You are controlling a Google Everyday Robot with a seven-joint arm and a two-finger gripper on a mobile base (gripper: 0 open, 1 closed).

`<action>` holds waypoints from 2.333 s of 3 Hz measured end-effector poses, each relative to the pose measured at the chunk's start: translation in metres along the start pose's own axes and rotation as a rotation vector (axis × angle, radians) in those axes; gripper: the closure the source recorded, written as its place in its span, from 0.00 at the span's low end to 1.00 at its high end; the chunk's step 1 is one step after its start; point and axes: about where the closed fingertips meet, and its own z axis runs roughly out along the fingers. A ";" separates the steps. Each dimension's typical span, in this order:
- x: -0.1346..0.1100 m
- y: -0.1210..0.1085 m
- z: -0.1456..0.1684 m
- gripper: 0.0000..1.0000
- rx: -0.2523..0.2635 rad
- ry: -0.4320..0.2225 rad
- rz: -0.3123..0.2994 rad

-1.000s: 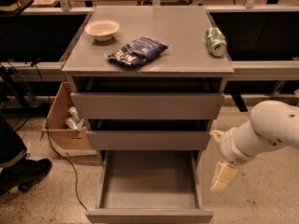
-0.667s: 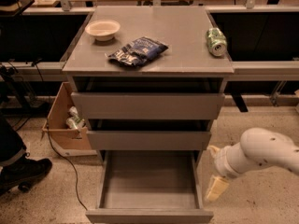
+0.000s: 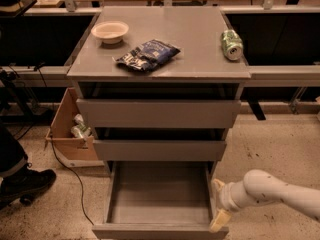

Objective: Close bottom drawer

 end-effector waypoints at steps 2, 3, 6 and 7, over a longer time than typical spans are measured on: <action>0.026 0.023 0.116 0.00 -0.096 -0.086 0.004; 0.034 0.033 0.163 0.00 -0.131 -0.141 0.023; 0.036 0.006 0.211 0.17 -0.145 -0.206 -0.004; 0.032 -0.019 0.217 0.40 -0.125 -0.209 -0.021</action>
Offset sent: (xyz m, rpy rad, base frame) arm -0.0176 0.0564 -0.1784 0.1582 0.1039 0.0605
